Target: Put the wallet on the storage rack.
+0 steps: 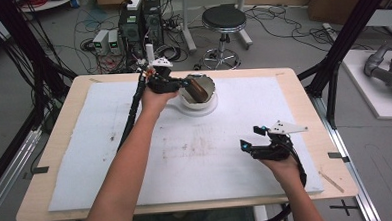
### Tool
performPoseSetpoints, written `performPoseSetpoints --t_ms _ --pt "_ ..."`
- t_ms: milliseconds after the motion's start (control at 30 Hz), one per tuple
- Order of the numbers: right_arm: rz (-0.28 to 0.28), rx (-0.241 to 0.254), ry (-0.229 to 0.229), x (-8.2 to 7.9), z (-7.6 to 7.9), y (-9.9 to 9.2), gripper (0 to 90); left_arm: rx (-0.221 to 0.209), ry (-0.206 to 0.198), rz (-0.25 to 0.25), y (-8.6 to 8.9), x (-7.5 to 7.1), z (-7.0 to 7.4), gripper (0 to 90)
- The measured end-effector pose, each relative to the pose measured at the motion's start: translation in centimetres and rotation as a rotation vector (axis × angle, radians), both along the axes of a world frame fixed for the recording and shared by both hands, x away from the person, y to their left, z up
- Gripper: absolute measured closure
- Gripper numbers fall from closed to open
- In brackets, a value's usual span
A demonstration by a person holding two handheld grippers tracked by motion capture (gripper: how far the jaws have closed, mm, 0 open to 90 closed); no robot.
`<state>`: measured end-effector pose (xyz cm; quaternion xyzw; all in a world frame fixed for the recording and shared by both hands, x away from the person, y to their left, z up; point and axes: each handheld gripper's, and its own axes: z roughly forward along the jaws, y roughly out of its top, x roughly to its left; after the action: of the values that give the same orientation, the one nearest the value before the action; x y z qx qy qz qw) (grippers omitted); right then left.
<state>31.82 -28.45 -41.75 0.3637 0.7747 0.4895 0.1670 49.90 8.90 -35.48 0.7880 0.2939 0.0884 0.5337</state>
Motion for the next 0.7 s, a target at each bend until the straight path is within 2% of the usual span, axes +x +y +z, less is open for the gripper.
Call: performPoseSetpoints --t_ms 33,100,133,167,200,233,367,600,700 --pt "0.001 -0.001 0.000 0.0 0.0 0.0 20.2 0.010 0.005 0.011 0.0 0.0 -0.3 88.2" --pt "0.000 0.002 -0.001 0.0 0.0 0.0 20.2 -0.017 0.019 0.012 0.4 0.0 -0.8 88.1" --pt "0.001 0.002 -0.002 0.0 0.0 0.0 20.2 -0.014 0.017 0.015 0.5 -0.1 -0.8 87.5" --pt "0.001 0.002 -0.001 0.0 0.0 0.0 20.2 -0.016 0.016 0.028 0.7 -0.1 -0.7 84.3" --pt "0.001 0.003 -0.001 0.0 0.0 -0.1 20.2 -0.016 0.019 0.036 0.8 -0.2 -0.6 71.7" --pt "0.000 0.002 -0.001 0.0 0.0 -0.1 20.2 -0.024 0.025 0.037 0.9 -0.2 -0.4 66.6" --pt "0.001 -0.003 0.000 0.0 0.0 0.1 20.2 -0.038 0.030 0.020 1.3 -0.6 -0.1 54.0" --pt "-0.004 0.004 -0.003 -0.1 0.1 0.0 20.2 -0.065 0.010 0.007 2.1 -1.9 0.7 41.6" --pt "-0.005 0.003 -0.003 -0.1 0.1 -0.1 20.2 -0.085 0.000 -0.014 2.6 -2.6 1.1 41.1"
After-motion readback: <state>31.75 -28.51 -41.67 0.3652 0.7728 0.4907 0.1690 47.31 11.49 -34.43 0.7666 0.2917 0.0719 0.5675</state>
